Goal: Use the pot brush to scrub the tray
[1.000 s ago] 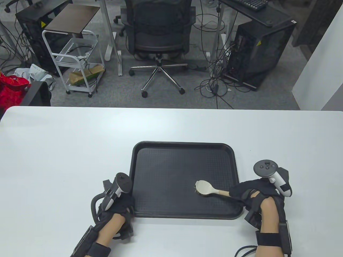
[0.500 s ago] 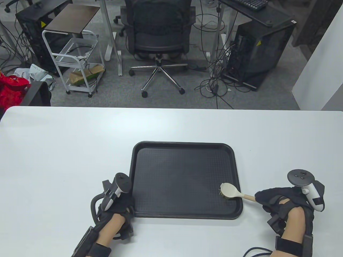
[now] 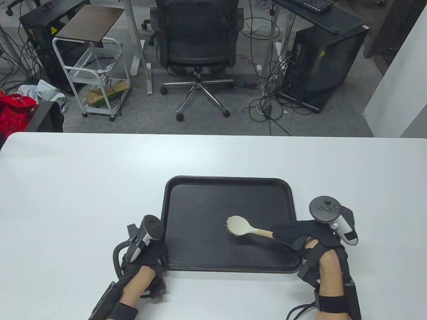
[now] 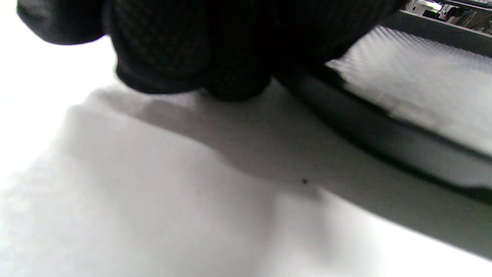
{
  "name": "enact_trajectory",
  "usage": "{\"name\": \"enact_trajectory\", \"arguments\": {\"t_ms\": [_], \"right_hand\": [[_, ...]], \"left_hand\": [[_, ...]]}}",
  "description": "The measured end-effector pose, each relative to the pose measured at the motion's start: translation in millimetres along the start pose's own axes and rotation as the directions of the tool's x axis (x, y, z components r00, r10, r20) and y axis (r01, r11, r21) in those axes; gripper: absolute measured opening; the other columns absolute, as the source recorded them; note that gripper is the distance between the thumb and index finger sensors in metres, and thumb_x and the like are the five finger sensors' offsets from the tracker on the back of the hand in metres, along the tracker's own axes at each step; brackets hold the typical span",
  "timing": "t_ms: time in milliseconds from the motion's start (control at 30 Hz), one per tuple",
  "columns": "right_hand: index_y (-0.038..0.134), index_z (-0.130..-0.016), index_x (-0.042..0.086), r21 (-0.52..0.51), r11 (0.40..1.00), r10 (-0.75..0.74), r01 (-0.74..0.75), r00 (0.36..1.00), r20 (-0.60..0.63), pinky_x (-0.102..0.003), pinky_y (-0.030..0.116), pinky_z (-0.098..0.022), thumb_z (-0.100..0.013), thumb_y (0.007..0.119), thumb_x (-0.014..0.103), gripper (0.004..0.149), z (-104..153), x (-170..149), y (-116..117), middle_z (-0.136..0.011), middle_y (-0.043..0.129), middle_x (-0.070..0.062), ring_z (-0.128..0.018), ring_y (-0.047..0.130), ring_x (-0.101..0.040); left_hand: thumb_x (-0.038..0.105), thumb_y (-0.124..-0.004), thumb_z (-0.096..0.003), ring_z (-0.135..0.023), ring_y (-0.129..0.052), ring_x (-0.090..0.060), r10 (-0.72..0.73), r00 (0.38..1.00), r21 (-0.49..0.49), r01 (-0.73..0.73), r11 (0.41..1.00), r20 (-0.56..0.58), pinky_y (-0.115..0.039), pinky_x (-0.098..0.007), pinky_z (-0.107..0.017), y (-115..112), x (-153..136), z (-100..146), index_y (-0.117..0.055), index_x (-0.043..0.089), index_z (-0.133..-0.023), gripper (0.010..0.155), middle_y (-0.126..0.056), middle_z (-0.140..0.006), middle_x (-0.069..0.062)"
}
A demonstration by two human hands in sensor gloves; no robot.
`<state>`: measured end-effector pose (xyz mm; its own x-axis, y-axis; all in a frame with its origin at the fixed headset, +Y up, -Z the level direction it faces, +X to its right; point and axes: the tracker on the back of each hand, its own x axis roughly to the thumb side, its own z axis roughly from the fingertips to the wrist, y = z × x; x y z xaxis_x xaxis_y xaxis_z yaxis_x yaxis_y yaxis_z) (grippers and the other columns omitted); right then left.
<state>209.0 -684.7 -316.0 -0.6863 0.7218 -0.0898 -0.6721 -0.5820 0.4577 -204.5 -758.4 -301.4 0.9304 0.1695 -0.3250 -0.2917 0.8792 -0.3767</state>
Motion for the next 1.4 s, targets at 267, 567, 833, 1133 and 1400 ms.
{"name": "enact_trajectory", "arguments": {"t_ms": [267, 567, 833, 1133, 1400], "right_hand": [[0.085, -0.087, 0.011, -0.026, 0.998, 0.055, -0.053, 0.997, 0.055, -0.044, 0.083, -0.017, -0.046, 0.087, 0.038, 0.049, -31, 47, 72, -0.049, 0.098, -0.011, -0.011, 0.096, -0.022], [0.085, -0.087, 0.011, -0.023, 0.996, 0.092, -0.091, 0.991, 0.101, -0.044, 0.083, -0.017, -0.046, 0.086, 0.039, 0.05, -46, 62, 114, -0.05, 0.098, -0.011, -0.011, 0.096, -0.022], [0.085, -0.087, 0.012, 0.013, 0.993, 0.119, -0.121, 0.987, 0.104, -0.044, 0.083, -0.017, -0.046, 0.086, 0.039, 0.049, -55, 66, 132, -0.05, 0.098, -0.011, -0.011, 0.096, -0.022], [0.086, -0.086, 0.012, 0.028, 0.986, 0.167, -0.167, 0.986, 0.027, -0.045, 0.083, -0.017, -0.046, 0.087, 0.039, 0.048, -49, 56, 109, -0.049, 0.099, -0.012, -0.01, 0.096, -0.023], [0.087, -0.086, 0.013, 0.081, 0.98, 0.187, -0.183, 0.982, -0.041, -0.046, 0.082, -0.018, -0.046, 0.088, 0.039, 0.048, -41, 39, 80, -0.05, 0.099, -0.012, -0.011, 0.096, -0.024]], "left_hand": [[0.046, -0.082, -0.0418, -0.039, -0.101, -0.019, 0.001, 1.0, 0.0, -0.001, 1.0, 0.002, -0.083, -0.048, -0.041, 0, 0, 0, -0.069, 0.008, -0.086, 0.06, -0.092, -0.064, -0.001], [0.046, -0.082, -0.0418, -0.039, -0.101, -0.019, 0.0, 1.0, 0.001, 0.0, 1.0, 0.003, -0.083, -0.048, -0.041, 0, 0, 0, -0.069, 0.008, -0.086, 0.06, -0.092, -0.064, -0.001], [0.045, -0.082, -0.0415, -0.039, -0.101, -0.019, 0.0, 1.0, 0.0, 0.0, 1.0, 0.003, -0.083, -0.048, -0.041, 0, 0, -1, -0.069, 0.008, -0.086, 0.06, -0.092, -0.064, -0.001], [0.046, -0.082, -0.0419, -0.039, -0.101, -0.019, 0.001, 1.0, 0.001, -0.001, 1.0, 0.004, -0.083, -0.048, -0.041, -1, -1, -1, -0.069, 0.008, -0.086, 0.06, -0.092, -0.064, -0.001], [0.046, -0.081, -0.0419, -0.039, -0.101, -0.019, 0.002, 1.0, 0.001, -0.002, 1.0, 0.004, -0.083, -0.048, -0.042, -1, -1, -1, -0.069, 0.008, -0.086, 0.06, -0.092, -0.064, -0.001]]}}
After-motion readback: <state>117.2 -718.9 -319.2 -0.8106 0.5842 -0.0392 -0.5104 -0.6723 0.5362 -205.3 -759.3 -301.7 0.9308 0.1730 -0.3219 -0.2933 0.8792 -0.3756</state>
